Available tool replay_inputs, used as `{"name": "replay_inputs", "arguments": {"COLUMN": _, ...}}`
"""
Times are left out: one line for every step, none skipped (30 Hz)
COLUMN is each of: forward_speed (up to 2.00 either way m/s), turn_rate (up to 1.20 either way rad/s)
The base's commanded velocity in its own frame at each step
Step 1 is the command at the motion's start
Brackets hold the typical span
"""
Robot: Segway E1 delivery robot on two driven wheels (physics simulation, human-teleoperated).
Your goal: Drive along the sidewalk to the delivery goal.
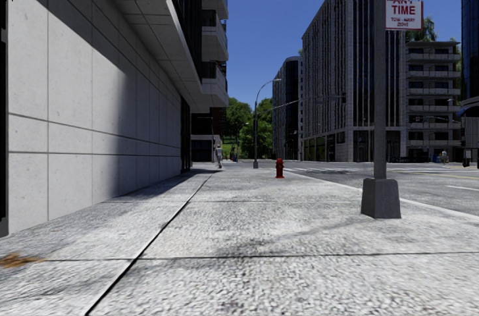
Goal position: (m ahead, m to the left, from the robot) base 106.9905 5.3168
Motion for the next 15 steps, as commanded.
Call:
{"name": "replay_inputs", "arguments": {"forward_speed": 2.00, "turn_rate": 0.00}}
{"name": "replay_inputs", "arguments": {"forward_speed": 2.00, "turn_rate": 0.00}}
{"name": "replay_inputs", "arguments": {"forward_speed": 2.00, "turn_rate": 0.00}}
{"name": "replay_inputs", "arguments": {"forward_speed": 2.00, "turn_rate": 0.00}}
{"name": "replay_inputs", "arguments": {"forward_speed": 2.00, "turn_rate": 0.00}}
{"name": "replay_inputs", "arguments": {"forward_speed": 2.00, "turn_rate": 0.00}}
{"name": "replay_inputs", "arguments": {"forward_speed": 2.00, "turn_rate": 0.00}}
{"name": "replay_inputs", "arguments": {"forward_speed": 2.00, "turn_rate": 0.49}}
{"name": "replay_inputs", "arguments": {"forward_speed": 2.00, "turn_rate": 0.02}}
{"name": "replay_inputs", "arguments": {"forward_speed": 2.00, "turn_rate": 0.00}}
{"name": "replay_inputs", "arguments": {"forward_speed": 2.00, "turn_rate": 0.00}}
{"name": "replay_inputs", "arguments": {"forward_speed": 2.00, "turn_rate": 0.00}}
{"name": "replay_inputs", "arguments": {"forward_speed": 2.00, "turn_rate": 0.00}}
{"name": "replay_inputs", "arguments": {"forward_speed": 2.00, "turn_rate": 0.00}}
{"name": "replay_inputs", "arguments": {"forward_speed": 2.00, "turn_rate": 0.00}}
